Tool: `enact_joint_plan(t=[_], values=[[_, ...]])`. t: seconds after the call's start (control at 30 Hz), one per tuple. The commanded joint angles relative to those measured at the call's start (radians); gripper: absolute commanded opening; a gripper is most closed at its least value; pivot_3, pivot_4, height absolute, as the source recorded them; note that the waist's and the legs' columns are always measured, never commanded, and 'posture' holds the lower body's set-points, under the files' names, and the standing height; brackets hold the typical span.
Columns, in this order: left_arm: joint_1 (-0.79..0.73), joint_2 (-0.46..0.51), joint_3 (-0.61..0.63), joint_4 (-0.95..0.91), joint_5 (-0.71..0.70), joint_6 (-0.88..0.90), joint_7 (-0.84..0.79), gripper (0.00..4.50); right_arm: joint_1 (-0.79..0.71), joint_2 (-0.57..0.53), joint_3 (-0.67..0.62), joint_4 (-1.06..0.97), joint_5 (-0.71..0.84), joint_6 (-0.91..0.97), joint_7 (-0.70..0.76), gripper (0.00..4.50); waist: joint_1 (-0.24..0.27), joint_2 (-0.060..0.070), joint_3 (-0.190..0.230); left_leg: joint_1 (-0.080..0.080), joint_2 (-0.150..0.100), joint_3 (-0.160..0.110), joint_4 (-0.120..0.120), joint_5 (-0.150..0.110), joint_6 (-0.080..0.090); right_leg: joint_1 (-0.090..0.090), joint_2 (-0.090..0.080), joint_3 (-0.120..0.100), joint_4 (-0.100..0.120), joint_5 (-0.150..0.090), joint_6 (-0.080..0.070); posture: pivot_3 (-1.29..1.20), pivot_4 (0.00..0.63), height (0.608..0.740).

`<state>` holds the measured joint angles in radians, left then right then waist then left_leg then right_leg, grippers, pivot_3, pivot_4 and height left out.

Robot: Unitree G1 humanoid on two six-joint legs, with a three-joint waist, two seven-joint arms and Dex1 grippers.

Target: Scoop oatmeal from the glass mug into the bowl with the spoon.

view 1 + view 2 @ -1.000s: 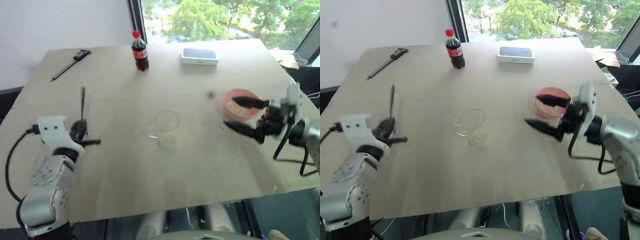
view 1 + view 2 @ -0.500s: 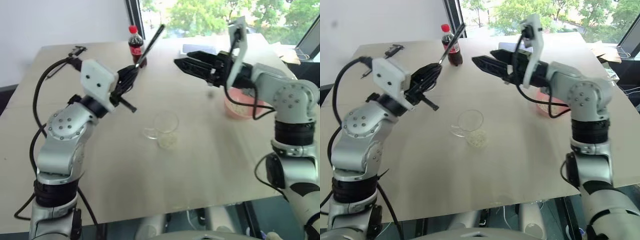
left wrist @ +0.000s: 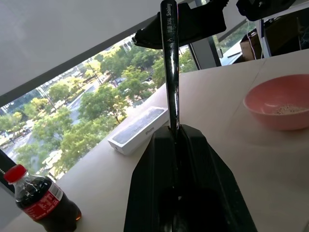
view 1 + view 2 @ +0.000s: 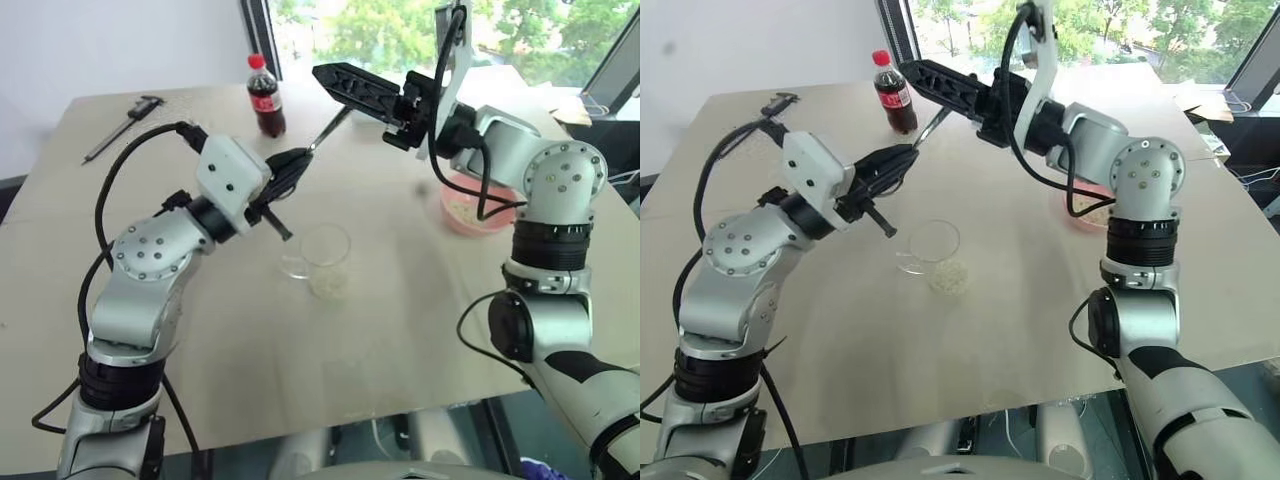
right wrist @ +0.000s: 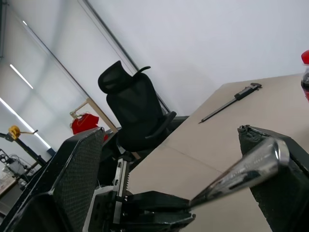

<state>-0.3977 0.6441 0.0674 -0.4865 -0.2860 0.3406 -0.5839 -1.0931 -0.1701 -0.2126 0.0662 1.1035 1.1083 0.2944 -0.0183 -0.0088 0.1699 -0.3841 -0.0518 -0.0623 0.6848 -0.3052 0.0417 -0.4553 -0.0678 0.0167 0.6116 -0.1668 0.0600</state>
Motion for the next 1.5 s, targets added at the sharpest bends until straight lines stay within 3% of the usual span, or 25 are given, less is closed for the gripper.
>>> enact_joint_plan(t=[0.03,0.13,0.17,0.23,0.27,0.3,0.53,0.73,0.97,1.07,1.13,1.33,1.5], values=[[0.003,0.013,0.011,-0.022,0.017,-0.041,-0.016,0.0,-0.014,-0.005,-0.007,-0.037,0.016,0.002,0.002,3.63,0.0,0.0,0.0,0.0,0.0,0.0,0.0,0.0,0.0,0.0,0.0,0.0,0.0,0.0,0.0,0.0,0.15,0.74],[-0.002,0.008,0.012,-0.006,0.022,-0.049,-0.023,0.0,-0.004,-0.01,0.0,-0.043,0.005,0.001,0.007,2.28,0.0,0.0,0.0,0.0,0.0,0.0,0.0,0.0,0.0,0.0,0.0,0.0,0.0,0.0,0.0,0.0,0.15,0.74],[-0.004,0.005,0.013,-0.002,0.021,-0.05,-0.023,0.0,0.001,-0.013,0.004,-0.046,-0.001,0.001,0.009,1.49,0.0,0.0,0.0,0.0,0.0,0.0,0.0,0.0,0.0,0.0,0.0,0.0,0.0,0.0,0.0,0.0,0.15,0.74],[-0.008,0.0,0.013,0.004,0.022,-0.051,-0.024,0.0,0.007,-0.02,0.011,-0.049,-0.013,-0.001,0.011,0.79,0.0,0.0,0.0,0.0,0.0,0.0,0.0,0.0,0.0,0.0,0.0,0.0,0.0,0.0,0.0,0.0,0.15,0.74],[-0.011,-0.002,0.013,0.006,0.022,-0.052,-0.025,0.0,0.01,-0.021,0.013,-0.048,-0.018,-0.004,0.013,0.21,0.001,0.0,0.0,0.0,0.0,0.0,0.0,0.0,0.0,0.0,0.0,0.0,0.0,0.0,0.0,0.0,0.15,0.74],[-0.012,-0.003,0.013,0.008,0.022,-0.052,-0.026,0.0,0.012,-0.021,0.013,-0.046,-0.023,-0.007,0.012,0.03,0.001,0.0,0.0,0.0,0.0,0.0,0.0,0.0,0.0,0.0,0.0,0.0,0.0,0.0,0.0,0.0,0.15,0.74],[-0.021,-0.013,0.023,0.013,-0.007,-0.023,-0.033,0.0,0.014,-0.018,0.022,-0.034,-0.061,-0.022,0.012,0.03,-0.001,0.0,0.0,0.0,0.0,0.0,0.001,0.0,0.0,0.0,0.0,0.0,0.002,0.0,0.0,0.0,0.15,0.74],[-0.033,-0.021,0.038,0.012,0.007,-0.027,-0.003,2.22,0.002,0.011,-0.004,-0.019,-0.067,-0.036,-0.017,0.0,-0.001,0.0,0.0,0.001,0.0,0.001,0.002,0.0,0.0,0.0,0.0,0.001,0.008,0.0,0.0,0.0,0.15,0.74],[0.012,-0.034,0.196,-0.094,-0.142,0.094,0.06,2.22,-0.04,-0.019,-0.088,0.092,-0.106,-0.1,-0.082,0.0,-0.003,0.0,0.0,0.001,0.0,0.001,0.002,0.001,-0.001,-0.001,0.0,0.001,0.009,0.0,0.0,0.0,0.15,0.74],[0.119,-0.03,0.306,-0.141,-0.267,0.175,0.052,2.22,-0.049,-0.055,-0.115,0.135,-0.139,-0.132,-0.098,0.0,-0.004,0.0,0.0,0.001,0.0,0.001,0.002,0.001,-0.001,-0.001,0.0,0.002,0.01,0.0,0.0,0.0,0.15,0.74],[0.244,-0.025,0.344,-0.133,-0.27,0.167,0.015,2.22,-0.047,-0.075,-0.132,0.151,-0.15,-0.143,-0.104,0.0,-0.013,0.001,0.0,0.001,0.0,0.002,0.001,0.001,-0.001,-0.001,0.0,0.002,0.009,0.0,0.0,0.0,0.15,0.74],[0.52,-0.067,0.295,-0.073,-0.229,0.012,-0.121,2.22,-0.033,-0.094,-0.194,0.135,-0.118,-0.113,-0.153,0.0,-0.02,0.001,0.0,0.002,0.001,0.004,0.001,0.001,-0.001,-0.001,0.0,0.002,0.006,0.0,0.0,0.0,0.15,0.74],[0.556,-0.093,0.235,-0.019,-0.177,-0.087,-0.148,2.22,0.01,-0.121,-0.243,0.068,-0.058,-0.031,-0.224,0.0,-0.013,0.002,-0.001,0.003,0.0,0.004,0.001,0.0,-0.001,-0.001,-0.002,0.002,0.009,0.0,-0.001,0.0,0.15,0.74]])
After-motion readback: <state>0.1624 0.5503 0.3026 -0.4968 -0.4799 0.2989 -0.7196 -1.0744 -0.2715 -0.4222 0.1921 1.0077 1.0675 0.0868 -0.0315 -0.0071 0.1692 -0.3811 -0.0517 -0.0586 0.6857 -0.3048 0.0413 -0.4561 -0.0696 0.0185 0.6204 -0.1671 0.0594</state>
